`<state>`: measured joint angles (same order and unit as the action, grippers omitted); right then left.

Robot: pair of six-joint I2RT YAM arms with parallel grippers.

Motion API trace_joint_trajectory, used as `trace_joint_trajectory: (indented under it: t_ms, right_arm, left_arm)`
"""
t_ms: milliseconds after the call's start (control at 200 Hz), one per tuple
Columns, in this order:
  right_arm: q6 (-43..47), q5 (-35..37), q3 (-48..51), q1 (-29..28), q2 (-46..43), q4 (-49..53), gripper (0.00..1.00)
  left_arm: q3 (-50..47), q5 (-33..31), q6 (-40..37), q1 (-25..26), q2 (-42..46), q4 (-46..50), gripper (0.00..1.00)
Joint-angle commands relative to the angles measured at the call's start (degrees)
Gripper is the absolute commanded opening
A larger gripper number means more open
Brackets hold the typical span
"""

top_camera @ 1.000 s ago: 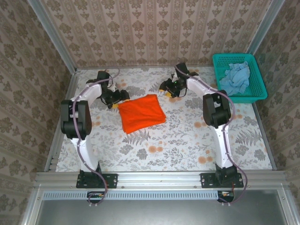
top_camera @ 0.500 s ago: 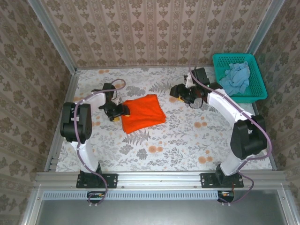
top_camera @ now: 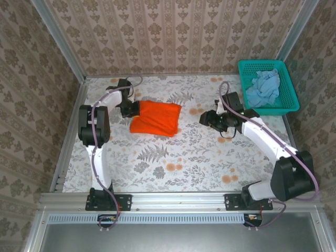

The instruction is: Fold and stack the t-shirts

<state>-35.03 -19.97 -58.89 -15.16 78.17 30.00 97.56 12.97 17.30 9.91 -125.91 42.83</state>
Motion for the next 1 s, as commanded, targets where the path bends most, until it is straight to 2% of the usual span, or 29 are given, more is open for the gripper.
trace_joint_trajectory:
  t_ms: [0, 175, 525, 715, 995]
  right_arm:
    - [-1.9, 4.0, 2.3, 0.0, -4.4, 3.5, 0.54]
    - [-3.8, 4.9, 3.0, 0.1, -6.4, 7.2, 0.53]
    - [-4.5, 6.4, -1.9, 0.0, -3.8, 12.4, 0.52]
    - [-4.4, 6.1, -5.7, -0.1, 0.5, 14.4, 0.51]
    - [-5.2, 5.4, -11.8, -0.7, 7.2, 16.2, 0.51]
  left_arm:
    - [7.5, -8.7, -6.4, -2.6, -3.7, 1.2, 0.00]
    - [17.5, -12.9, -10.8, -6.4, -7.2, 3.0, 0.00]
    - [36.4, -12.1, -19.3, -13.0, -17.6, 7.0, 0.00]
    - [41.7, -14.0, -23.8, -16.1, -21.0, 7.4, 0.00]
    - [47.9, -15.9, -25.1, -19.3, -24.5, 4.9, 0.00]
